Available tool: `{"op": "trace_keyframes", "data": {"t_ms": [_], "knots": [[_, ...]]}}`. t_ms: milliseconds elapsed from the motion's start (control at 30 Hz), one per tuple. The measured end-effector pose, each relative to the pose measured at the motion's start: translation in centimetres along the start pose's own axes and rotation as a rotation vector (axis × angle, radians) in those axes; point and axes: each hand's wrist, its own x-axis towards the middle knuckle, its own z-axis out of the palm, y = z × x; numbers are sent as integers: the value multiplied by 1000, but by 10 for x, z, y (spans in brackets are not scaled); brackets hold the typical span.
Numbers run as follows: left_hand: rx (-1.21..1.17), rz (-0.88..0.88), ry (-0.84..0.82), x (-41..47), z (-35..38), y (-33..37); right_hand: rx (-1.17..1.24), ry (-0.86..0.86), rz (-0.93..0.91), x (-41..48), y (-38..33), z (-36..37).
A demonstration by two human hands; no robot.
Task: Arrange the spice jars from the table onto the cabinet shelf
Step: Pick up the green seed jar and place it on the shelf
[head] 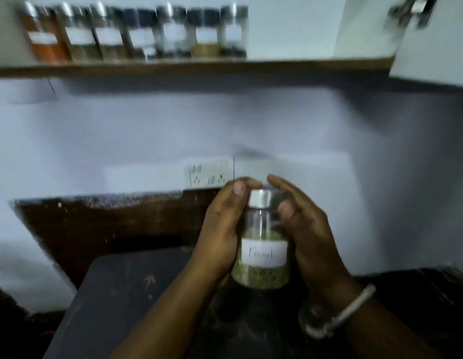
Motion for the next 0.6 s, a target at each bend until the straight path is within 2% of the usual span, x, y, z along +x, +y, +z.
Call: {"op": "trace_keyframes", "data": {"t_ms": [133,233,367,433,500,600], "knots": [[176,148,-17,45,2,34,-201,-72,-106,38,-47,-10],[223,278,-50,91,11,74,-354,-59,-254,79,-102,-14],[345,392,-101,170,22,130,-422,-90,-368,144,-172,-12],[466,433,-49,214,17,148,-472,-59,-408,187,-193,-12],[684,466,81,258,1,155,-520,17,-412,232,-206,-15],[1321,403,233,306,-33,145,-648,73,-359,296,-207,-19]]}}
